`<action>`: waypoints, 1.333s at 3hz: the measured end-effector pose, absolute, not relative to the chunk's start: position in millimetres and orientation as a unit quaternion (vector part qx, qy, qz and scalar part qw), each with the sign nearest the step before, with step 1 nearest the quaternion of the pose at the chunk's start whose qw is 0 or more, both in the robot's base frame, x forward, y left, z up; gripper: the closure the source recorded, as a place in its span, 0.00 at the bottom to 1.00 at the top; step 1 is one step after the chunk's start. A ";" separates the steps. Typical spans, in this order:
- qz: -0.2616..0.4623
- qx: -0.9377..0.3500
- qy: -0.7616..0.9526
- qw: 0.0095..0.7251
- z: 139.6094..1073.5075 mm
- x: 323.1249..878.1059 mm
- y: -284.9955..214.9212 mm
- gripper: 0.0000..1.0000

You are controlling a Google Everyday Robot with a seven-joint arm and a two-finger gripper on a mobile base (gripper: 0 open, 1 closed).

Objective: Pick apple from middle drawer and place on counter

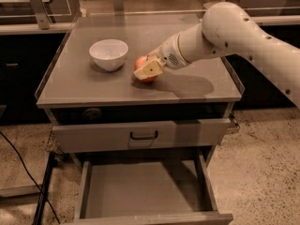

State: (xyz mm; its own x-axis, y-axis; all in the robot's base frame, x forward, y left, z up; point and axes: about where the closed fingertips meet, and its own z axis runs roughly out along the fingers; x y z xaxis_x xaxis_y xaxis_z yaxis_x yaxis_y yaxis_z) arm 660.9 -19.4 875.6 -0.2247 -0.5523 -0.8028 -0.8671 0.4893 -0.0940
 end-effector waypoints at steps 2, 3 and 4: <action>0.200 -0.461 0.763 0.407 868.5 659.9 -18.9 1.00; 0.202 -0.460 0.764 0.405 865.5 659.2 -18.9 1.00; 0.203 -0.460 0.764 0.405 865.5 659.1 -18.9 0.76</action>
Offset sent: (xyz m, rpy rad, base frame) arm -0.0020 -0.0041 -0.0139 0.0259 0.0402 -0.0180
